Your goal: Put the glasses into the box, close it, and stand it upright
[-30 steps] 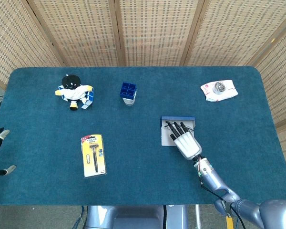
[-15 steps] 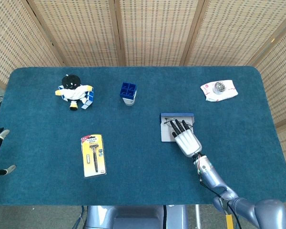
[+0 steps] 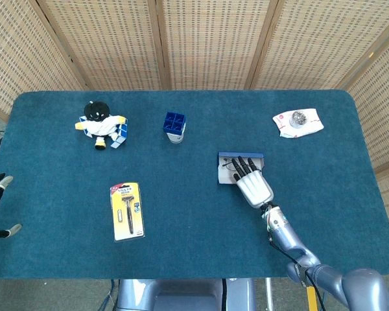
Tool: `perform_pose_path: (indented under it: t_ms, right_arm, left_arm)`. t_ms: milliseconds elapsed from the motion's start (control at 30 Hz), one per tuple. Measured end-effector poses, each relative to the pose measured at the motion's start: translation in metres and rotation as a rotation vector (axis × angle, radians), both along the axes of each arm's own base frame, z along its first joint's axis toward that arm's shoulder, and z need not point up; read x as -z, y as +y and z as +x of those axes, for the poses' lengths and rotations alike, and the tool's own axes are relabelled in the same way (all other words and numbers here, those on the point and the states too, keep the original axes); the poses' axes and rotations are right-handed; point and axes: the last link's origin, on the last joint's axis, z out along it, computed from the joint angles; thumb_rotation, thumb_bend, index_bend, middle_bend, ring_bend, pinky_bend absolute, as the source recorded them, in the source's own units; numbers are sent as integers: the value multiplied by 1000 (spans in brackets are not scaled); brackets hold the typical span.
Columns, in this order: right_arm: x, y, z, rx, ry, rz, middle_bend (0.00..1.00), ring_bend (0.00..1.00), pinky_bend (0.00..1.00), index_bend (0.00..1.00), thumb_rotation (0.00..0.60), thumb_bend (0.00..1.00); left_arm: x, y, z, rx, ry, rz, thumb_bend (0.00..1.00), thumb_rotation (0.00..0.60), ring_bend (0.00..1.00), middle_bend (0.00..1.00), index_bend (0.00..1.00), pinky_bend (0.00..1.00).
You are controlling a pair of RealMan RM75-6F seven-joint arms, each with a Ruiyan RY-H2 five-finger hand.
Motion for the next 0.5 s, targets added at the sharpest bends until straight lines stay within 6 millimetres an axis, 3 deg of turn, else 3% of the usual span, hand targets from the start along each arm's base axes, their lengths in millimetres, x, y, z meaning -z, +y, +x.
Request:
perform_pose_path:
  t_ms: [200,333,500]
  right_arm:
    - [4,-1,0,11,3,8,81,0,157,402,600,567]
    - [5,-4,-1,21,4,2,101,0,170,509,600,486]
    - [2,-8,-4,18,-4,-14,125,0,186,642,600,544]
  left_arm:
    - [-1,0,0,-2,-3,1,0,600,0,0,0,0]
    - [-1,0,0,-2,-5,2,0,600,0,0,0,0]
    - [-1,0,0,0,-6,4,0,600,0,0,0,0]
